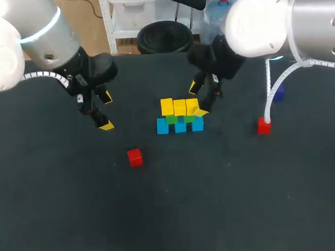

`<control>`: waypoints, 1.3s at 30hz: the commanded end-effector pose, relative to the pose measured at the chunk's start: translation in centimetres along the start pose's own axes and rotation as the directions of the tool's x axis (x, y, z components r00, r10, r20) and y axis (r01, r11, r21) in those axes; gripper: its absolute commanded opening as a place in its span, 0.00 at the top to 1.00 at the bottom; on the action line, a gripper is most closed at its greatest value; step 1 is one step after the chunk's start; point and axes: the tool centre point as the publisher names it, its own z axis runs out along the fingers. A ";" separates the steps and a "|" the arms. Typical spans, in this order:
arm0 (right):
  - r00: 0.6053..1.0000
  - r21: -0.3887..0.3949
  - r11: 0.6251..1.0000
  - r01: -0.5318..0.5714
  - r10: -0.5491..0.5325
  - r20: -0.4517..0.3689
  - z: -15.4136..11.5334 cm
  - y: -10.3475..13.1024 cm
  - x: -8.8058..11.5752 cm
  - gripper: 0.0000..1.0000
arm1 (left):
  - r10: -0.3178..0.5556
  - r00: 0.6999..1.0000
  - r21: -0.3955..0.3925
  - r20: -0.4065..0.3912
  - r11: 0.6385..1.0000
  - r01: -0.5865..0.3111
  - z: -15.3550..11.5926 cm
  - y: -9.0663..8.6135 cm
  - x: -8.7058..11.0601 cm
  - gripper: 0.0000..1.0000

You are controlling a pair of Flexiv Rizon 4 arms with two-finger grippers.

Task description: Place the blue cubes, place green cubes on the blue cubes, place the yellow cubes on the green cubes, then place the red cubes on the yellow cubes, and place purple cube on the red cubes.

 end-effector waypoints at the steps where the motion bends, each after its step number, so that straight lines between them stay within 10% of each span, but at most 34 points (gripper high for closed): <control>1: 1.000 0.013 1.000 -0.008 0.008 0.005 -0.6 0.5 0.6 0.00 | 0.002 1.000 0.001 0.002 1.000 -0.002 0.0 0.0 0.1 0.00; 9: 1.000 0.034 0.999 -0.025 0.024 0.008 -1.5 0.4 1.7 0.00 | 0.002 1.000 0.001 0.002 1.000 -0.002 0.0 0.0 0.1 0.00; 11: 1.000 0.039 0.999 -0.026 0.026 0.010 -1.6 0.4 2.0 0.59 | 0.002 1.000 0.001 0.002 1.000 -0.002 0.0 0.0 0.1 0.00; 14: 0.999 0.042 0.999 -0.030 0.030 0.012 -1.6 0.3 2.3 1.00 | 0.002 1.000 0.001 0.002 1.000 -0.002 0.0 0.0 0.1 0.00; 39: 0.999 0.016 1.000 -0.006 0.005 0.032 -0.2 0.4 2.0 1.00 | 0.002 1.000 0.001 0.002 1.000 -0.002 0.0 0.0 0.1 0.00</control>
